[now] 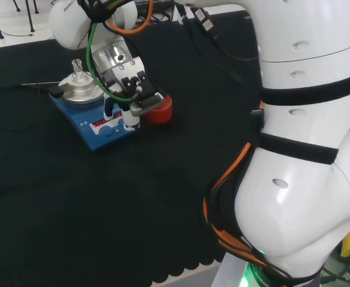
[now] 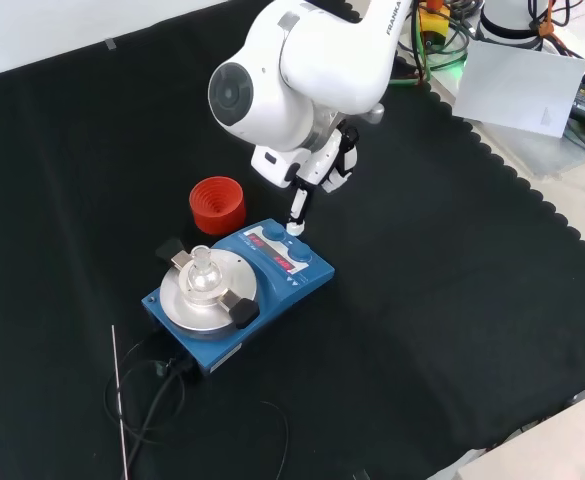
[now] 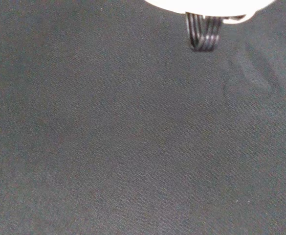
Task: Turn on the heater.
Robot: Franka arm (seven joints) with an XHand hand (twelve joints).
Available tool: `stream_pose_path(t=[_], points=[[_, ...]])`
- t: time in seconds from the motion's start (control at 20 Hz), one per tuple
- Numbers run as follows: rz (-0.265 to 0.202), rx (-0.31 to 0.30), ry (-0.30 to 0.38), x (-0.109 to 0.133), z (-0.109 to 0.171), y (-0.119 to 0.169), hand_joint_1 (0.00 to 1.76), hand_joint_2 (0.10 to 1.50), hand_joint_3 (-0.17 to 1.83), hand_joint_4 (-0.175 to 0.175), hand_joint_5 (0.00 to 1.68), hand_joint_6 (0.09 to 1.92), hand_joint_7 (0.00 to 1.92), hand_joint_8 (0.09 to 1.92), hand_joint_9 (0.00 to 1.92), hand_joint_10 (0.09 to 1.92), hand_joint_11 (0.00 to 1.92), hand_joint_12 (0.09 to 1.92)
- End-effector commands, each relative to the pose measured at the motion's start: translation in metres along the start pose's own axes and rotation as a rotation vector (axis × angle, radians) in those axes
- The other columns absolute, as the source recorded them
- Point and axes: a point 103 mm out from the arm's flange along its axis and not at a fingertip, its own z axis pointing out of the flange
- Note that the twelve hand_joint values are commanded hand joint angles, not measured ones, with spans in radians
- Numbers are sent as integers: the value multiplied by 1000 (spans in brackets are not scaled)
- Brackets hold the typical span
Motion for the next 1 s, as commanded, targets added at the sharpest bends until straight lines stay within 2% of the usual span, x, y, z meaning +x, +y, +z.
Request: stream_pose_path(t=[0.05, 1.0], points=[[-2, 5, -2, -4, 4, 5, 1471, 668, 1036, -15, 360, 87, 1892, 1662, 1920, 1830, 1920, 1787], [3, 18, -12, -3, 7, 13, 1477, 664, 1047, -13, 371, 87, 1892, 1663, 1920, 1827, 1920, 1775]])
